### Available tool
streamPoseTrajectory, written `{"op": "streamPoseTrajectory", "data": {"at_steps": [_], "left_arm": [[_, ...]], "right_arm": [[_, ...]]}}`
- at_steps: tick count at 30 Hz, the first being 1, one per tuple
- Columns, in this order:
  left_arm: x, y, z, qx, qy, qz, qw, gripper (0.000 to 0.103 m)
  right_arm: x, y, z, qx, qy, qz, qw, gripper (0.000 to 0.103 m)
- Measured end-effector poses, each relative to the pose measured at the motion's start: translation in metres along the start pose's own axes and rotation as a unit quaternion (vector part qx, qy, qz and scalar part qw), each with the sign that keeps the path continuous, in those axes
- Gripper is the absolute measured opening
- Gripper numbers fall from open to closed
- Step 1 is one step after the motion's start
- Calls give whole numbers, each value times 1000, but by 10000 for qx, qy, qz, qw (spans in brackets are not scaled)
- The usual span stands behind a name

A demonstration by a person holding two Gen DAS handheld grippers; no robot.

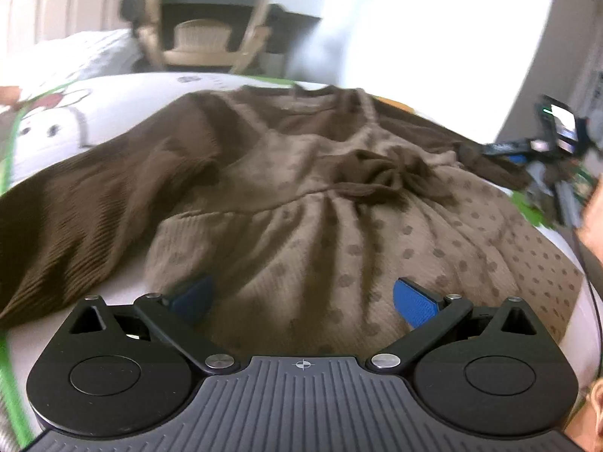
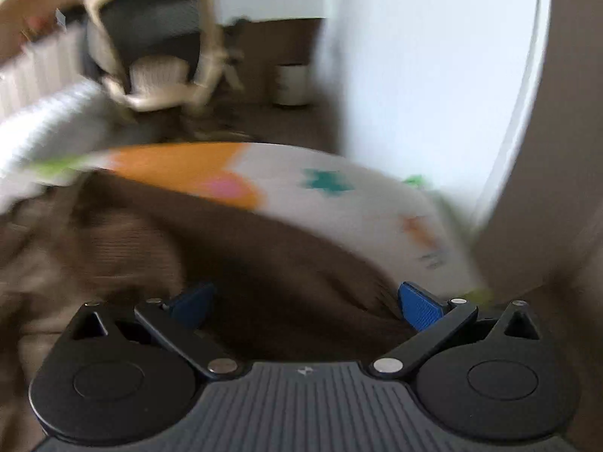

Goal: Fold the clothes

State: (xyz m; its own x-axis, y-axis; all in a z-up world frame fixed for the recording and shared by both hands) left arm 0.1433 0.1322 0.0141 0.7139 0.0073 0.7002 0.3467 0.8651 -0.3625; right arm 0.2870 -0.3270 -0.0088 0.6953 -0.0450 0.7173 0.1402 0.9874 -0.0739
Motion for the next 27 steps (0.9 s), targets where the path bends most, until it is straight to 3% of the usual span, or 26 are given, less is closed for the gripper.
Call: {"op": "streamPoseTrajectory", "data": {"at_steps": [2, 3, 6, 8, 11, 13, 15, 16, 19, 23, 27], "left_arm": [[5, 9, 20, 458, -394, 199, 9980, 103], [7, 16, 34, 978, -678, 308, 9924, 103], [11, 42, 66, 2512, -1231, 378, 9593, 103], [10, 64, 78, 3031, -1273, 619, 9424, 103], [2, 102, 78, 3174, -976, 1228, 9352, 103], [-4, 120, 70, 3159, -840, 1505, 9330, 102], [-5, 126, 66, 3105, -859, 1542, 9340, 76], [-3, 126, 64, 3084, -873, 1495, 9354, 47], [5, 119, 59, 3195, -865, 1002, 9383, 34], [39, 104, 56, 3228, -921, 361, 9413, 30], [96, 79, 40, 2832, -1210, -113, 9513, 30]], "right_arm": [[-2, 21, 16, 506, -74, 142, 9986, 103], [-3, 34, 25, 752, -129, 263, 9967, 103], [-5, 77, 52, 1461, -335, 770, 9857, 103], [-7, 109, 64, 1919, -385, 1085, 9746, 103], [-14, 149, 63, 2341, -125, 1380, 9623, 103], [-22, 167, 54, 2378, 69, 1502, 9596, 103], [-29, 174, 47, 2328, 181, 1505, 9606, 103], [-30, 175, 47, 2315, 147, 1463, 9617, 103], [-33, 174, 45, 2296, 69, 1334, 9641, 103], [-36, 171, 44, 2369, 102, 1484, 9601, 103], [-34, 166, 43, 2529, 109, 1513, 9555, 103]]}}
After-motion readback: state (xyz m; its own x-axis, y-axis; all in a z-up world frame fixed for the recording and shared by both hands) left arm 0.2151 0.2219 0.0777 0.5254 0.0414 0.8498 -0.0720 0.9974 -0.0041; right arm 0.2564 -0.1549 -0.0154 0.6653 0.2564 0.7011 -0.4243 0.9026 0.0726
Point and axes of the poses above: each gripper's, at about its wrist camera, not at the fingertips, and z roughly against the way its jaws point, y to its left, x to its top, the point moved 1 cm from there along -z, roughly the way its jaws point, and after that the axes turned 14 degrees about -x, right-handed, at the moved point
